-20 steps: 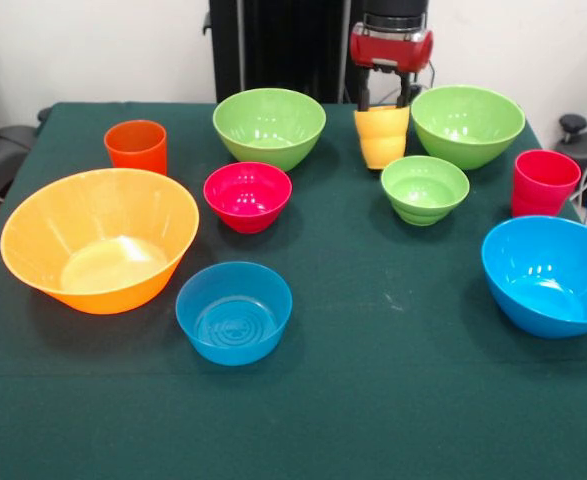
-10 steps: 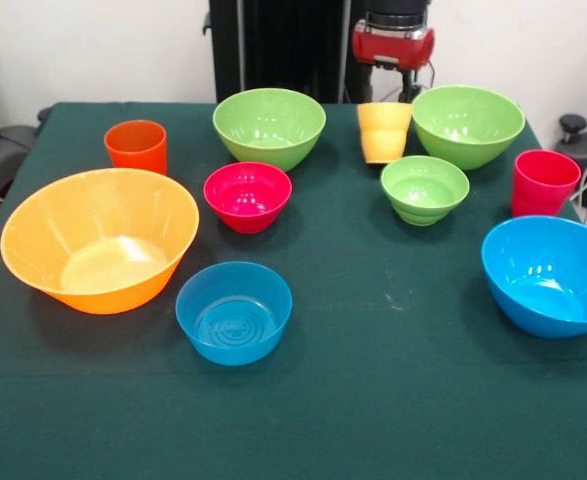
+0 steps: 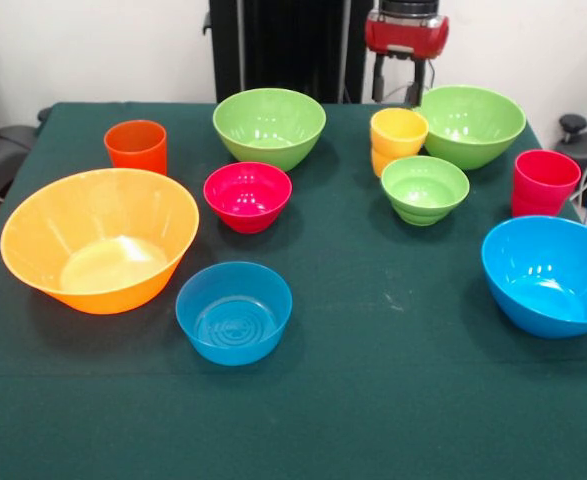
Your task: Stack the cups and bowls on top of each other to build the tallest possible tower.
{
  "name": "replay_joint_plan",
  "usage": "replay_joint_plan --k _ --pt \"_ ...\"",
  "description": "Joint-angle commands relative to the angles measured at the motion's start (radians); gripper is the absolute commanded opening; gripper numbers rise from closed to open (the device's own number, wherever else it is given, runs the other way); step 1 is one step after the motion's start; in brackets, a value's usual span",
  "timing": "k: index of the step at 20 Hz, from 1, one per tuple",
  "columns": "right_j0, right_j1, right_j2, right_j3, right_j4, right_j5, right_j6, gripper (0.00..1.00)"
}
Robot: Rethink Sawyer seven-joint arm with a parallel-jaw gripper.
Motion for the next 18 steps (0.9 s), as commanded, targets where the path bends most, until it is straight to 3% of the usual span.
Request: replay_joint_plan --k 1,12,18 --pt "0.008 -0.026 0.008 -0.093 0.022 0.183 0.059 1.0" --pt "0.039 -0.017 -0.046 -0.132 -0.003 0.178 0.055 1.0" --pt "-0.014 0.015 -0.008 -0.132 -0.066 0.107 0.076 1.0"
